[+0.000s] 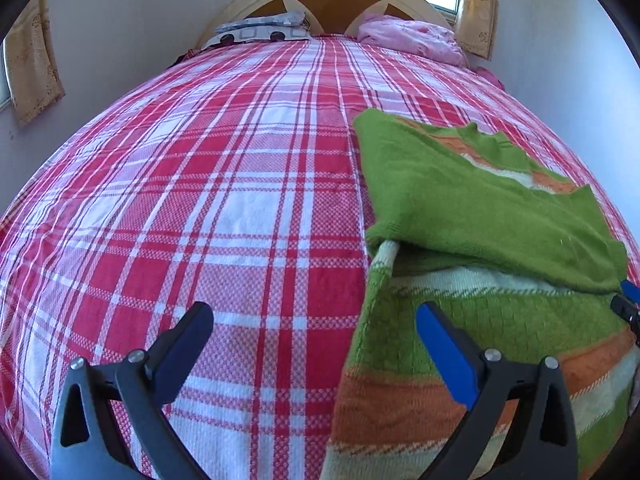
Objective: Fold small clothes
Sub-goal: 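Open the right gripper and withdraw it from the folded sweater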
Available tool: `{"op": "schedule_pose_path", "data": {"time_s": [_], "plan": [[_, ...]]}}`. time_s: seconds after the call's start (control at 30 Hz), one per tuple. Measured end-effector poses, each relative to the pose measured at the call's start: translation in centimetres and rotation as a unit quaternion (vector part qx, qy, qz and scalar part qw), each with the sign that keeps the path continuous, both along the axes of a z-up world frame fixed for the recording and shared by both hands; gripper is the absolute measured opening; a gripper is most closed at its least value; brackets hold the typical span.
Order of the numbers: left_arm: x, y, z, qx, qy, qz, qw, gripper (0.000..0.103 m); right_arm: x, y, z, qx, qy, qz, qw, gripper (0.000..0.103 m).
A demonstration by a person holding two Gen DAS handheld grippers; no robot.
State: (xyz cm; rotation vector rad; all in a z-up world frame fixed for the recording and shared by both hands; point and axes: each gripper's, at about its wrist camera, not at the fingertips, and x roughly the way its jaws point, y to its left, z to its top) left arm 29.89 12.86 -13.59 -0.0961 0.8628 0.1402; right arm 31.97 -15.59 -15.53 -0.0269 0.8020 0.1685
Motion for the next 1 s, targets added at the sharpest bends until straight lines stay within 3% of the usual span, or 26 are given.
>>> {"op": "schedule_pose_path", "data": {"time_s": [1.0], "plan": [[-13.7, -2.3, -1.3, 0.019, 0.008, -0.039, 0.9990, 0.103, -11.4, 1.5, -0.6, -0.028, 0.029, 0.014, 0.999, 0.078]]}}
